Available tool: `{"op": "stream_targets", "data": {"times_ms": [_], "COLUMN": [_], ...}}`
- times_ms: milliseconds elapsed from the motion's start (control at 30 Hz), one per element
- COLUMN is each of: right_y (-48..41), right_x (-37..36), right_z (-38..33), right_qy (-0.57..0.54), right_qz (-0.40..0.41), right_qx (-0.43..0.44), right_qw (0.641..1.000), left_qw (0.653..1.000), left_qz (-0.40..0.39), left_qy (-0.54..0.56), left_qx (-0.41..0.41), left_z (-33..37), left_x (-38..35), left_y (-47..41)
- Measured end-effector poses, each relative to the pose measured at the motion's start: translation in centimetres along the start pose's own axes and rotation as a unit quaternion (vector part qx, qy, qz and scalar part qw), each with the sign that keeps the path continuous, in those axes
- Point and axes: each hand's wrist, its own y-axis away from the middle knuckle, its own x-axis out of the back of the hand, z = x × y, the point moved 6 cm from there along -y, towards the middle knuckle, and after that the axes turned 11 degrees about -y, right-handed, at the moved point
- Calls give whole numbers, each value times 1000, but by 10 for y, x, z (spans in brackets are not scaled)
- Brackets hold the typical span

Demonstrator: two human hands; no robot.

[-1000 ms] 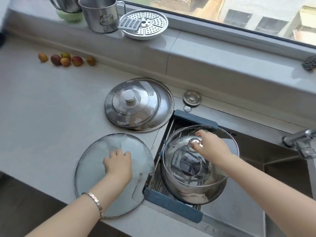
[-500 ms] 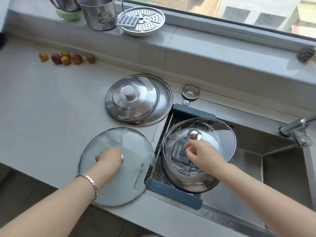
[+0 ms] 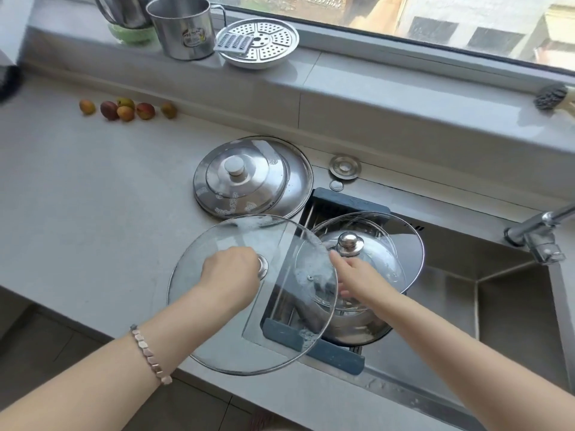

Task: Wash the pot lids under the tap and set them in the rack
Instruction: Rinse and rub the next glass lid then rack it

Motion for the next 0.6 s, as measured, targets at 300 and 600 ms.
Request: {"op": "stream_targets", "data": {"times_ms": [300, 600], "right_y": [38, 85], "right_x": [124, 239], "right_z": [57, 170], "right_qy": [-423, -521], "right_qz": [147, 263], "right_qx": [-42, -61], "right_qw": [893, 809], "left_qw": [981, 942], "left_qz": [89, 158], "left_qy": [36, 274], "left_qx": [-168, -112], "left_z": [137, 230], "left_x": [64, 73], "left_y": [25, -19]}}
